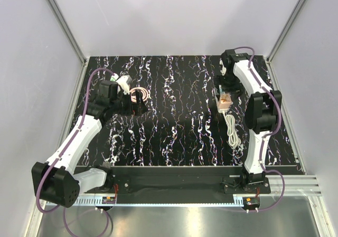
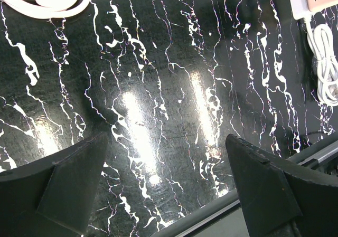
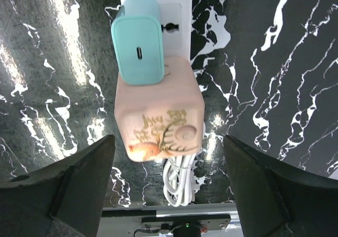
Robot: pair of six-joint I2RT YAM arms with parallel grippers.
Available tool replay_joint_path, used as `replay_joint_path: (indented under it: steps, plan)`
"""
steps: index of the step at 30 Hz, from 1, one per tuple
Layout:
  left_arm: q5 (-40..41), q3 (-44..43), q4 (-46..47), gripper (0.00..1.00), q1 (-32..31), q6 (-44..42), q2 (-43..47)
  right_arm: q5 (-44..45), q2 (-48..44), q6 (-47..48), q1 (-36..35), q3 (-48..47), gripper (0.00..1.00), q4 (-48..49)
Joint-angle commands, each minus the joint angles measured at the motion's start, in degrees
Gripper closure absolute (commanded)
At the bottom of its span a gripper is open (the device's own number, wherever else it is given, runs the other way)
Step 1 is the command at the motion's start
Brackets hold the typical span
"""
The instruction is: Insert the plug
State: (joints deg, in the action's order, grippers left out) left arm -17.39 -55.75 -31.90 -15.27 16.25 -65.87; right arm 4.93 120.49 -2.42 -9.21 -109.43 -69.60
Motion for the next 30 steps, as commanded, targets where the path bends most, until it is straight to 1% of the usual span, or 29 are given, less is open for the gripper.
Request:
replay_joint_path:
  steps: [1,3,4,7,9,10,12,14,15,16,20,30]
  plan:
    - [-1.2,-0.2,2.5,0.01,0.3,-1.0,0.3,0.1,-6.2,-1.4,0.0,-2.2,0.13,-2.0]
    - [-1.3,-0.2,2.7,0.01,0.3,-1.0,0.3,0.3,-7.5,-1.6,0.0,-1.3,0.17,-2.0]
    - [-1.3,-0.2,2.6,0.01,0.3,-1.0,0.3,0.0,-7.8,-1.5,0.0,-1.1,0.21,-2.0]
    - [-1.4,-0.3,2.6,0.01,0.3,-1.0,0.2,-0.6,-8.2,-1.5,0.0,1.1,0.49,-0.9]
    - [-1.3,-0.3,2.6,0.01,0.3,-1.0,0.3,-1.2,-8.0,-1.5,0.0,3.0,0.63,0.5]
    - [-1.6,-0.4,2.5,0.01,0.3,-1.1,0.4,-1.4,-7.7,-1.5,0.1,3.6,0.65,1.0]
    - [-1.5,-0.4,2.6,0.01,0.3,-1.2,0.5,-2.6,-7.1,-1.9,0.0,6.2,0.73,2.7]
    - [-1.4,-0.3,2.6,0.01,0.3,-1.2,0.5,-3.1,-6.9,-2.2,-0.1,9.0,0.76,5.1]
    - [-1.3,-0.2,2.5,0.01,0.3,-1.2,0.4,-2.4,-6.5,-2.2,0.0,11.1,0.80,6.2]
    - [-1.3,-0.2,2.5,0.01,0.3,-1.2,0.4,-2.2,-6.1,-2.0,0.0,11.9,0.82,6.2]
    - [-1.5,-0.3,2.6,0.01,0.3,-1.2,-0.1,0.1,-5.7,-2.1,-0.1,12.3,0.85,6.2]
    - [-0.9,-0.2,2.6,0.01,0.3,-1.3,0.0,-1.7,-7.6,-3.1,-0.4,1.4,0.87,1.2]
